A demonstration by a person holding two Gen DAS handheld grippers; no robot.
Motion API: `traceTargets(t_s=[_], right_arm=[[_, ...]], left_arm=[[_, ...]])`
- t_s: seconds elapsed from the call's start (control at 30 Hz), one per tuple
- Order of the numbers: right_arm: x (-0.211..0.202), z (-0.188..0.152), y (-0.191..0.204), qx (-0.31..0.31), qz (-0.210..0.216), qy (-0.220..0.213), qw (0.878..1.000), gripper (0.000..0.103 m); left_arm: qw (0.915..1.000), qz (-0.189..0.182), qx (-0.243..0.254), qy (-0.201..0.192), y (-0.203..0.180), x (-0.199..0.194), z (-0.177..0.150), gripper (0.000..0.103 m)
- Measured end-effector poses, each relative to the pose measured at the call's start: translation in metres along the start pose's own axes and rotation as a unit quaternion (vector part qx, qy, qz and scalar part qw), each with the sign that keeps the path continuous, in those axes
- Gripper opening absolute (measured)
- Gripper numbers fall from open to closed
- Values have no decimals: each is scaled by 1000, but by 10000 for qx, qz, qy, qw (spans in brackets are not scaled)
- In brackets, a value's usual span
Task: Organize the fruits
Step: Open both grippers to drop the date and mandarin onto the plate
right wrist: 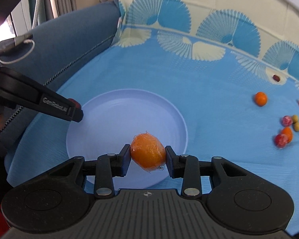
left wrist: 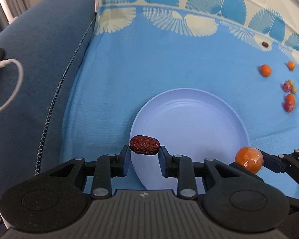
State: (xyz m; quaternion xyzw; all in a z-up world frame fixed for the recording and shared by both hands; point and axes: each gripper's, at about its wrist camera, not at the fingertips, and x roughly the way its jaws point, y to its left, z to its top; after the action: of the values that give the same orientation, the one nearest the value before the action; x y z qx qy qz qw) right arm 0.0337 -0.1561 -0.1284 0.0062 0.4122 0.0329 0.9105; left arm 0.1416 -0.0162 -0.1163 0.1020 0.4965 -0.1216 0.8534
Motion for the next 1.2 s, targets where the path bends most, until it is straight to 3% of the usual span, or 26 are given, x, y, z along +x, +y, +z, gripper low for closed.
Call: traceTargets(t_s=[0.2, 0.23, 0.27, 0.3, 0.33, 0.4, 0.47, 0.7, 0.87, 1.2], right_arm=[[17, 12, 0, -80, 28, 67, 9999, 39], [18, 15, -2, -68, 7, 28, 10000, 43], [17, 19, -2, -94, -8, -19, 10000, 56], [14, 23, -2, -168, -38, -90, 9998, 62], [10, 27, -1, -228, -107, -173, 9995, 73], [0, 30, -1, -317, -284, -319, 9986, 87], [-14, 29, -1, -385, -404, -328, 9979, 97], [-78, -11, 15, -352, -263, -126, 9990, 102], [-108, -23, 28, -441, -363, -351, 9978, 102], [-154, -33, 37, -463, -473, -973, 9930, 102]], left_arm=[[9997, 107, 206, -11, -5, 16, 8, 35], [9996, 124, 260, -76, -6, 15, 10, 44], [9994, 123, 287, -150, -7, 12, 13, 56], [9992, 132, 280, -254, -8, 8, 15, 86], [9988, 171, 244, -392, -8, 2, 17, 103], [9977, 162, 197, -624, -6, -12, 17, 103], [9982, 54, 288, -521, -5, -24, 13, 103], [9993, 274, 100, -246, 9, -68, -39, 103], [9994, 314, -140, -84, 12, -91, -72, 103], [9967, 444, 146, -663, -10, -142, -97, 103]])
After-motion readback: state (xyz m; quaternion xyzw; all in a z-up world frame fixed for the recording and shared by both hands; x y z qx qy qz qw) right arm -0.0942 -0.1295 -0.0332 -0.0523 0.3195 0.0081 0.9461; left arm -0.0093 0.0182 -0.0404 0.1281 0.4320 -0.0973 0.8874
